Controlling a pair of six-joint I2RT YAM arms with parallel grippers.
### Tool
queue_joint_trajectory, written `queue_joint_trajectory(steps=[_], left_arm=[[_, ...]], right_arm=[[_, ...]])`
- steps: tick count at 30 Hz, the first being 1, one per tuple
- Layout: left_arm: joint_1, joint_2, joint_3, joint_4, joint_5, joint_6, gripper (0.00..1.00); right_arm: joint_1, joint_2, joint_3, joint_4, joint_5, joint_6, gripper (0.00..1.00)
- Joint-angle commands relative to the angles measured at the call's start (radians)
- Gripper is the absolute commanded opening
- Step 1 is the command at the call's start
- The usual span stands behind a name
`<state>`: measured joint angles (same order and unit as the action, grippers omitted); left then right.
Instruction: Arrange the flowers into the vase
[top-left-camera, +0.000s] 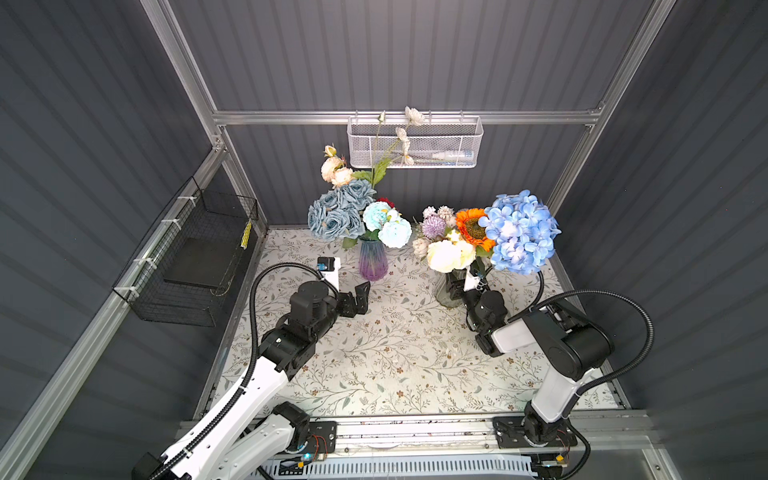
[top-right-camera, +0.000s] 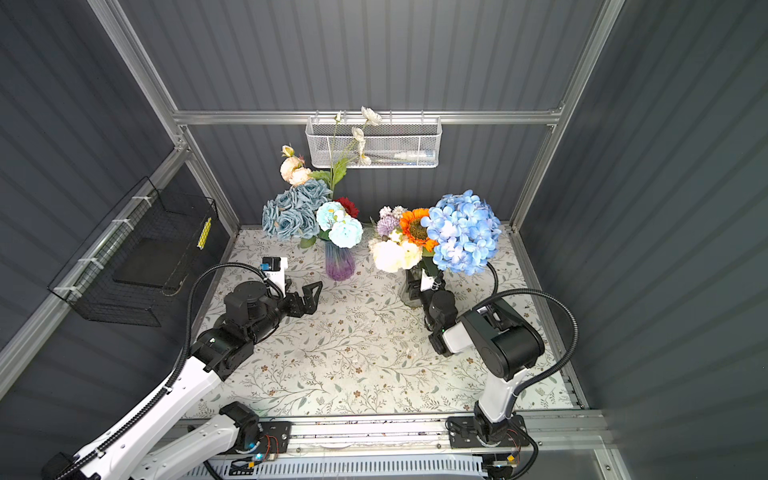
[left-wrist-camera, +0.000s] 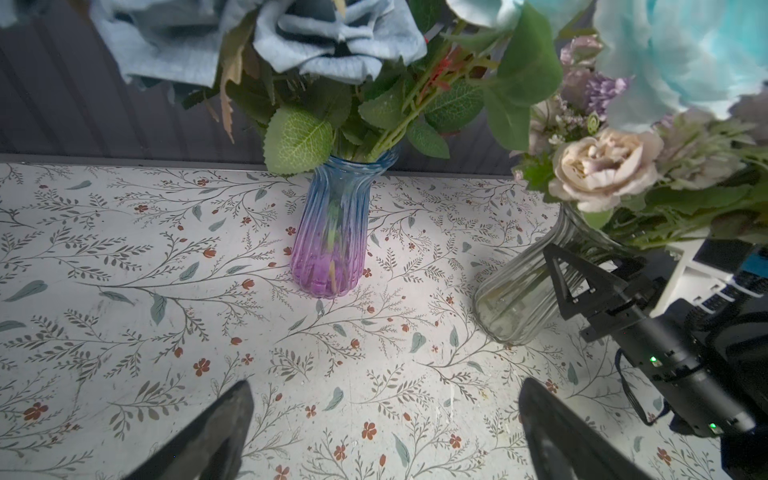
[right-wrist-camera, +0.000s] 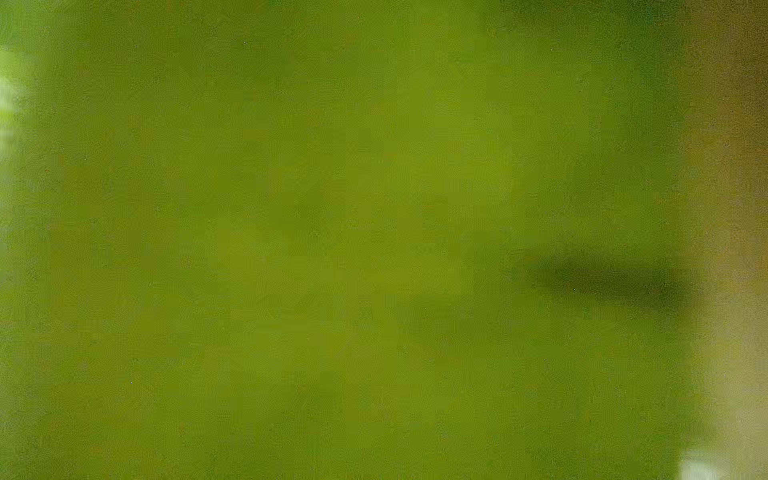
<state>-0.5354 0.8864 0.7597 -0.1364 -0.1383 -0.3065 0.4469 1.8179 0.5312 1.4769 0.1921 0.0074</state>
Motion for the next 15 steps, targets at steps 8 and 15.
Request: queue_joint_trajectory(steps=[8, 15], left_arm=[[0.085, 0.029, -0.054, 0.099, 0.046, -0.011, 0.99], [0.124, 0.031, -0.067, 0.118, 0.072, -0.022, 0.99]], right_arm=[[-0.015, 0.144, 0.300, -0.164, -0.105, -0.016, 0.37], [-0.016, 0.217, 0.417, -0.218, -0.115, -0.047, 0.41]])
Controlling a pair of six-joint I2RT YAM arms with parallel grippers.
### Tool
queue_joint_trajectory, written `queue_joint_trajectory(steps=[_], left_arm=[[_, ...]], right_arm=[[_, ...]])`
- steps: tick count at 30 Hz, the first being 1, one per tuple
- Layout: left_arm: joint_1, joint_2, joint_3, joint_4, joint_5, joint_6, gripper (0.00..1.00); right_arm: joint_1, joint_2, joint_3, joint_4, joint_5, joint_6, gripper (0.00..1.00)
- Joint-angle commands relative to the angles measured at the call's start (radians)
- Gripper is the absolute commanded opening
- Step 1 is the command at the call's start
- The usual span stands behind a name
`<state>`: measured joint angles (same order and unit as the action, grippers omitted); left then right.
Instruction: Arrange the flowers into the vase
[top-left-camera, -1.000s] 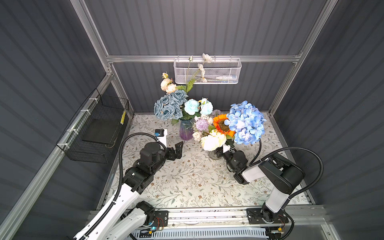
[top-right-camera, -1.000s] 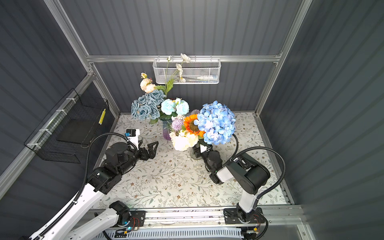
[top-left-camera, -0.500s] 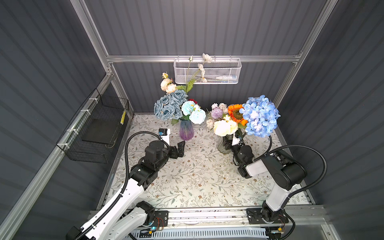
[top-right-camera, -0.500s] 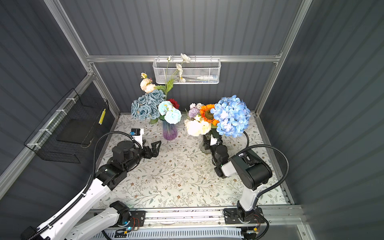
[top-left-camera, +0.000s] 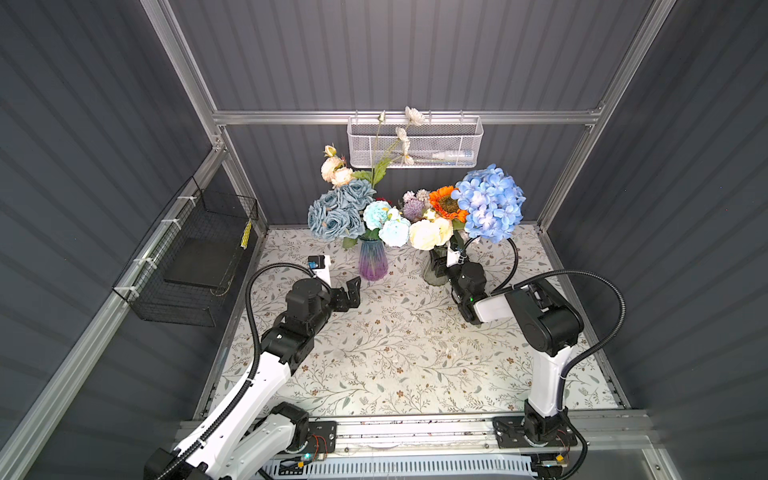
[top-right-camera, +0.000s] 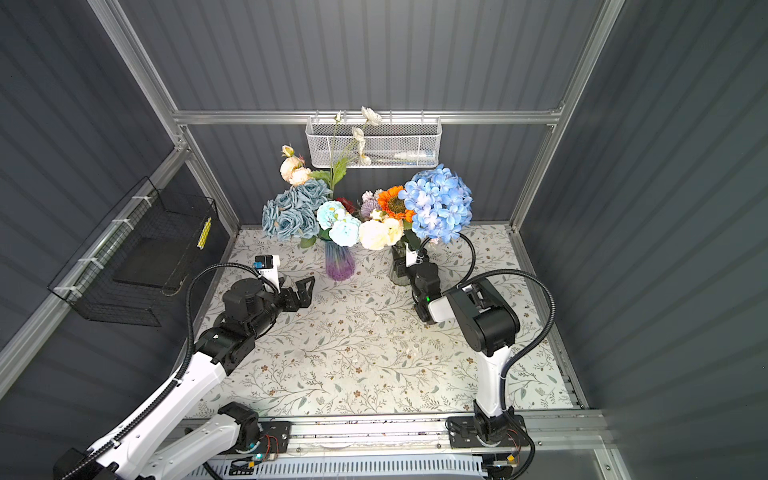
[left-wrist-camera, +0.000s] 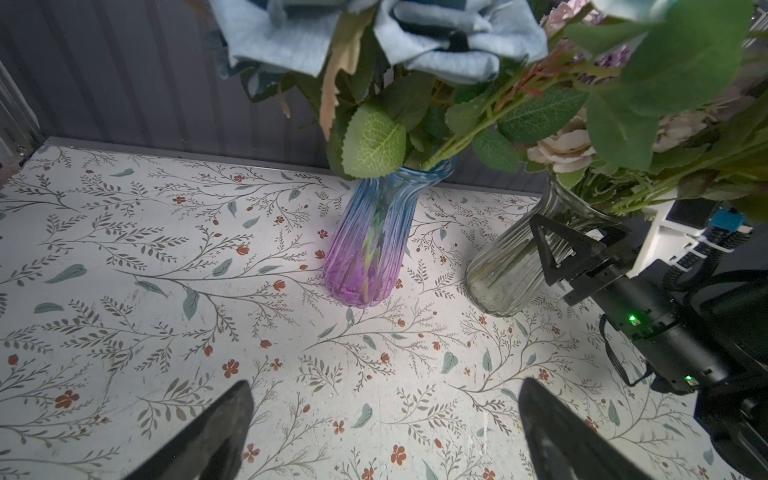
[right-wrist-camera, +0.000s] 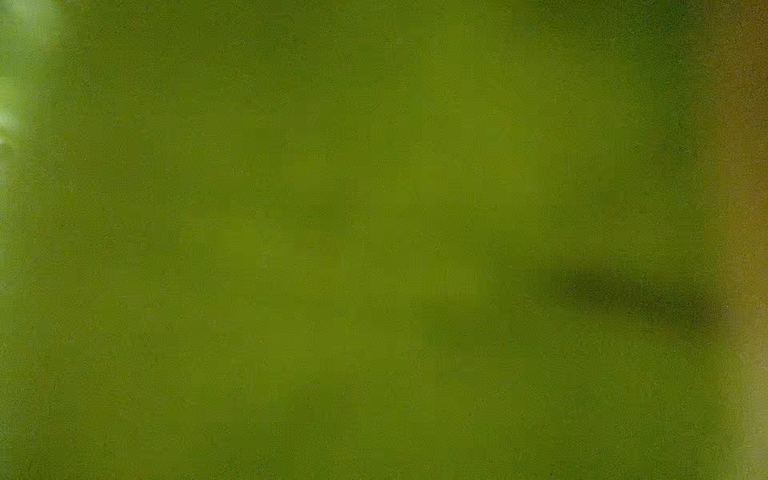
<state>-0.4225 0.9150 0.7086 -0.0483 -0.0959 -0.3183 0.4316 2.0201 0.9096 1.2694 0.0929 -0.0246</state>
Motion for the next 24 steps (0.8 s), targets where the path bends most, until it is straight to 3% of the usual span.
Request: queue_joint_trajectory(steps=[1, 7, 14, 24], left_arm=[[0.014, 0.002, -0.017, 0.032, 0.031, -0.010, 0.99], [0.032, 0.009, -0.022, 0.045, 0.041, -0.017, 0.99], [0.081, 0.034, -0.054, 0.083, 0.021, -0.059, 0.99], [0.159, 0.150, -0.100, 0.169, -0.089, -0.061, 0.99]], right_arm=[[-0.001, 0.018, 0.046, -0.018, -0.020, -0.017, 0.43], [-0.003, -0.004, 0.014, 0.010, -0.026, -0.007, 0.72], [-0.002, -0.148, -0.194, 0.090, 0.003, 0.049, 0.97], [-0.003, -0.424, -0.494, 0.056, 0.042, 0.076, 0.99]])
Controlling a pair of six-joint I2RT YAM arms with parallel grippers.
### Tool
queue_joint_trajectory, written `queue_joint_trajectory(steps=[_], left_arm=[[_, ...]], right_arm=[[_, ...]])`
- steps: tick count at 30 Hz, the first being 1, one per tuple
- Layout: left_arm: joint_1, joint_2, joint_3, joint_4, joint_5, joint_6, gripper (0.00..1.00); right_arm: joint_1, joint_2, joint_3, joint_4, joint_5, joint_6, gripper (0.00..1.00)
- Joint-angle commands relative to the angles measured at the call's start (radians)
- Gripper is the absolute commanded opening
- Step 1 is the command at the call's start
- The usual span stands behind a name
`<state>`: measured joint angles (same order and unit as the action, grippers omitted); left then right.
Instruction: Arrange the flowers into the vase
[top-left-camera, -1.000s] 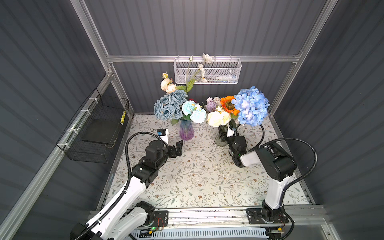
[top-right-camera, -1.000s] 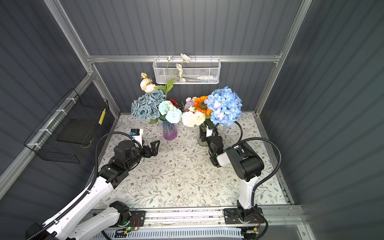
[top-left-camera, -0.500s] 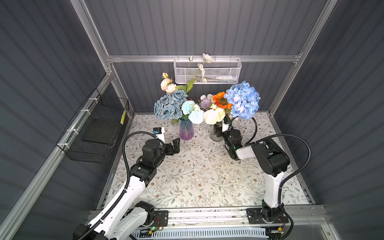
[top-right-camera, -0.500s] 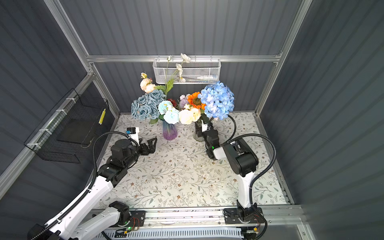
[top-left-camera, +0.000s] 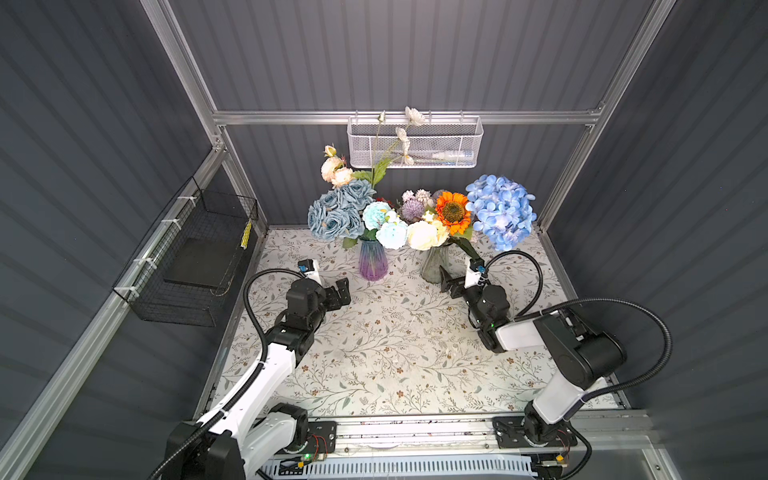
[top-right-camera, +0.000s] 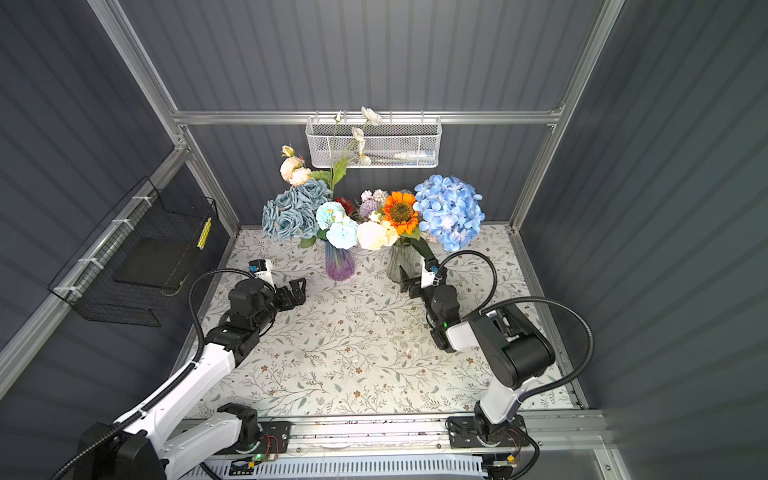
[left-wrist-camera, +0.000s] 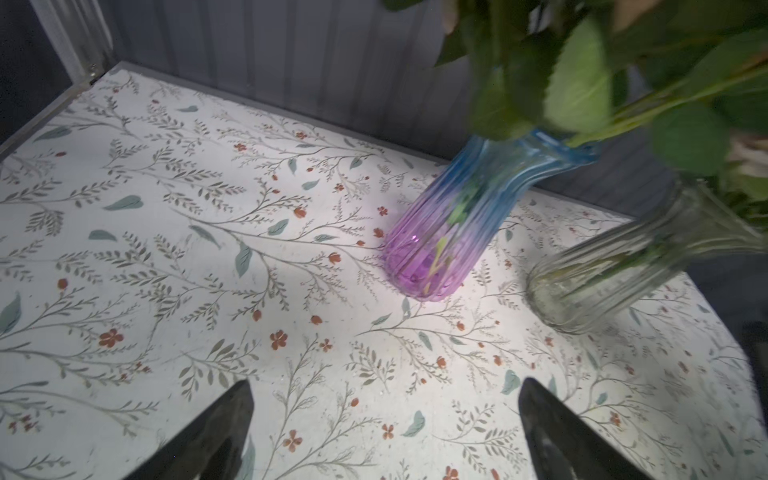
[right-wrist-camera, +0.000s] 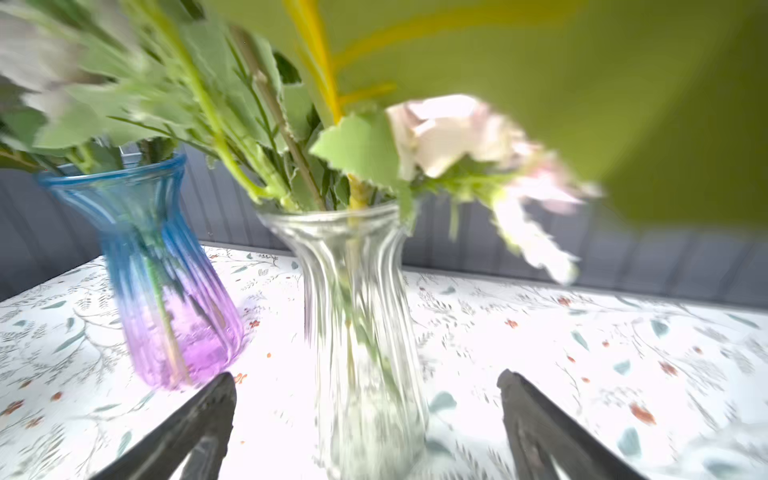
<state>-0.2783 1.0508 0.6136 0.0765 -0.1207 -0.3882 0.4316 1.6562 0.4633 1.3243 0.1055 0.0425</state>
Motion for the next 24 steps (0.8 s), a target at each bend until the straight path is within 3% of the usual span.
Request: queue_joint_trajectory(steps=[1, 3, 8, 10, 15, 19, 24], left_arm=[[0.020, 0.021, -0.003, 0.047, -0.098, 0.023, 1.00], [0.024, 0.036, 0.000, 0.051, -0.187, 0.061, 0.99], [0.024, 0.094, -0.028, 0.114, -0.354, 0.168, 0.99], [0.024, 0.135, -0.044, 0.152, -0.376, 0.189, 0.99], [0.024, 0.256, -0.070, 0.259, -0.413, 0.259, 0.99], [0.024, 0.349, -0.120, 0.439, -0.454, 0.324, 0.99], [0.025, 0.473, -0.145, 0.625, -0.429, 0.369, 1.00]], right_arm=[[-0.002, -0.106, -0.076, -0.028, 0.043, 0.003, 0.99], [-0.007, -0.212, -0.109, -0.140, 0.075, -0.001, 0.99], [-0.072, -0.524, -0.017, -0.795, 0.186, 0.062, 0.99], [-0.119, -0.602, -0.006, -0.905, 0.201, 0.063, 0.99], [-0.271, -0.662, -0.033, -1.001, 0.170, 0.059, 0.99], [-0.387, -0.595, -0.055, -0.993, 0.099, 0.054, 0.99], [-0.434, -0.450, -0.112, -0.741, 0.028, 0.042, 0.99]])
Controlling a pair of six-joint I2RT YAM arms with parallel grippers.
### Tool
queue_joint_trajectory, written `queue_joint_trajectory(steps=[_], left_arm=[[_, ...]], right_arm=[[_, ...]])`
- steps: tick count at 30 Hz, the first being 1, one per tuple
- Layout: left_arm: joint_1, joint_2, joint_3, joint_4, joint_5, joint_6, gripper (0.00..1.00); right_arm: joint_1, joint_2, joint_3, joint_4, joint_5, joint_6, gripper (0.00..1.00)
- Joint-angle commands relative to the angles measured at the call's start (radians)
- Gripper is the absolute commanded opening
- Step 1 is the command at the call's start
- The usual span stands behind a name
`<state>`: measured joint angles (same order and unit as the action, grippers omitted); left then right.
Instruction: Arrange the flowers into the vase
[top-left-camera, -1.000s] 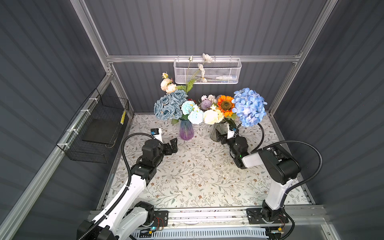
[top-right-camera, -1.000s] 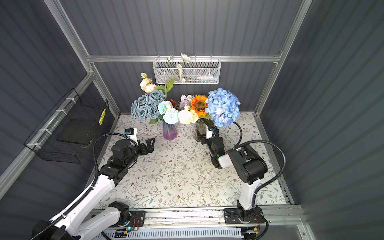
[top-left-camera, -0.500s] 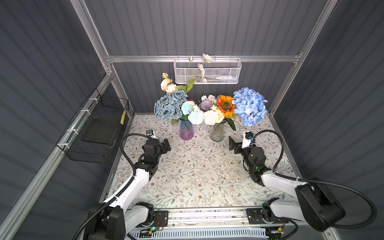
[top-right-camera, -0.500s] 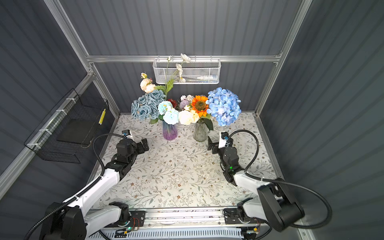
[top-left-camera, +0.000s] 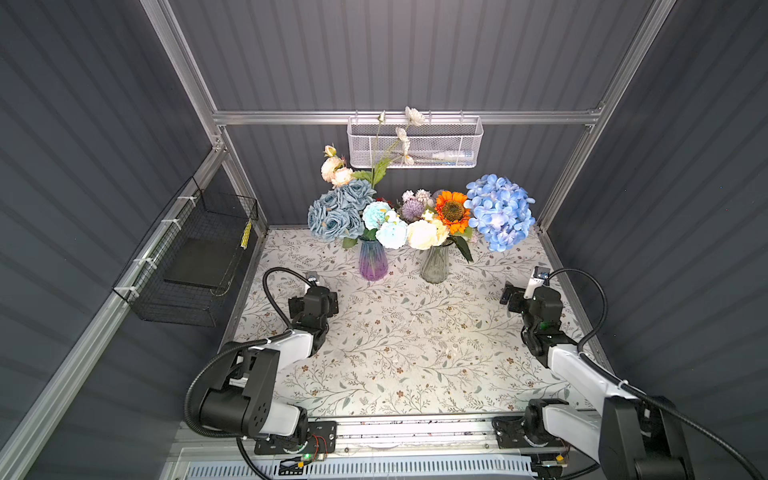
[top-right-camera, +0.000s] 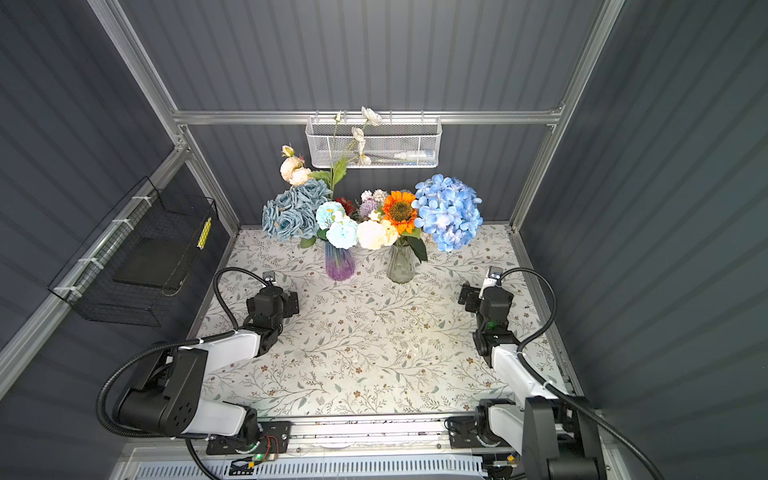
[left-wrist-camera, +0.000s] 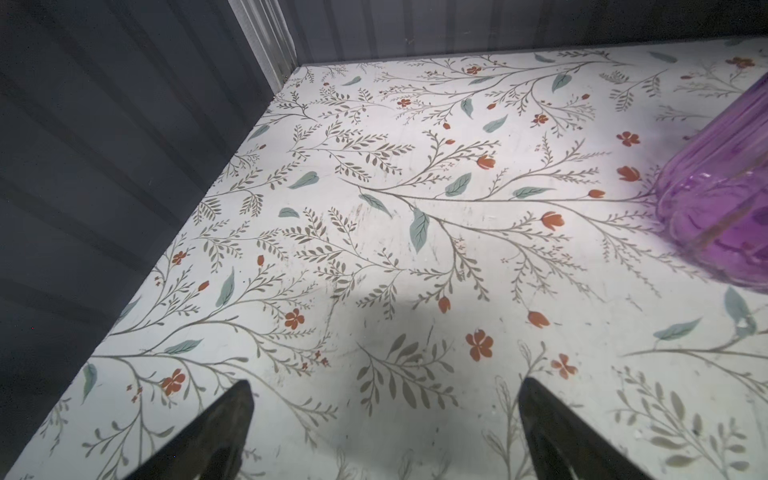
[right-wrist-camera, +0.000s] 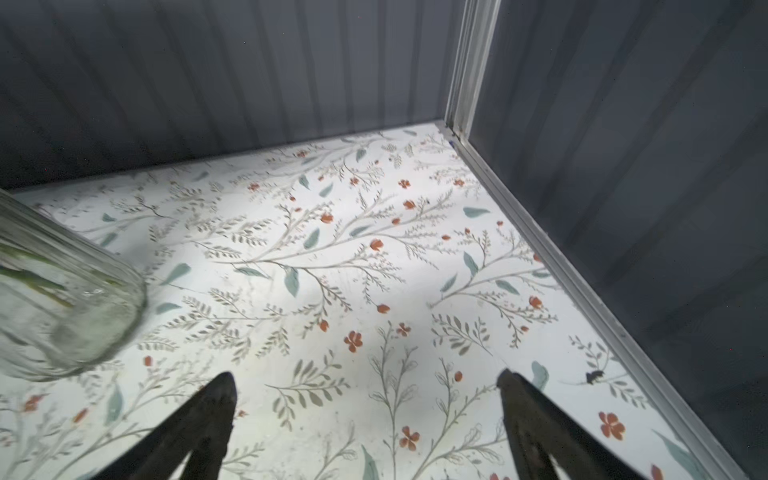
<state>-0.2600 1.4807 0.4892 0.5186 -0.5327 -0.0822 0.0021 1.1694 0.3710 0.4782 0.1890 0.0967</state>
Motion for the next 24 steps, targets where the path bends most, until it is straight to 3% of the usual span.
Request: queue_joint_trajectory(steps=[1, 4, 6, 7, 9, 11, 13, 15, 17, 19, 24], left_arm=[[0.008, 0.075, -0.028, 0.243, -0.009, 0.090, 1.00], [0.016, 0.093, -0.020, 0.262, 0.023, 0.138, 1.00], [0.024, 0.096, -0.067, 0.373, 0.045, 0.172, 0.99], [0.035, 0.104, -0.108, 0.465, 0.063, 0.177, 0.99], [0.069, 0.139, -0.156, 0.594, 0.103, 0.151, 1.00], [0.101, 0.193, -0.164, 0.648, 0.174, 0.142, 0.99], [0.112, 0.253, -0.143, 0.686, 0.219, 0.162, 0.99], [0.123, 0.216, -0.114, 0.557, 0.248, 0.136, 0.99], [0.134, 0.240, -0.092, 0.559, 0.262, 0.138, 0.99], [0.144, 0.228, -0.063, 0.472, 0.264, 0.121, 0.99], [0.154, 0.240, -0.033, 0.437, 0.273, 0.117, 0.99]], right_arm=[[-0.005, 0.057, -0.015, 0.142, -0.068, -0.035, 0.99], [-0.009, 0.156, -0.077, 0.455, -0.093, -0.081, 0.99], [-0.024, 0.251, -0.080, 0.515, -0.110, -0.069, 0.99], [-0.024, 0.324, -0.103, 0.673, -0.115, -0.082, 0.99], [-0.032, 0.252, -0.074, 0.485, -0.119, -0.054, 0.99], [-0.047, 0.310, -0.066, 0.572, -0.122, -0.047, 0.99], [-0.050, 0.265, -0.030, 0.420, -0.121, -0.034, 0.99], [-0.049, 0.303, -0.058, 0.545, -0.119, -0.041, 0.99], [-0.050, 0.272, -0.039, 0.452, -0.120, -0.035, 0.99], [-0.050, 0.296, -0.058, 0.533, -0.119, -0.040, 0.99], [-0.049, 0.291, -0.054, 0.515, -0.119, -0.038, 0.99]])
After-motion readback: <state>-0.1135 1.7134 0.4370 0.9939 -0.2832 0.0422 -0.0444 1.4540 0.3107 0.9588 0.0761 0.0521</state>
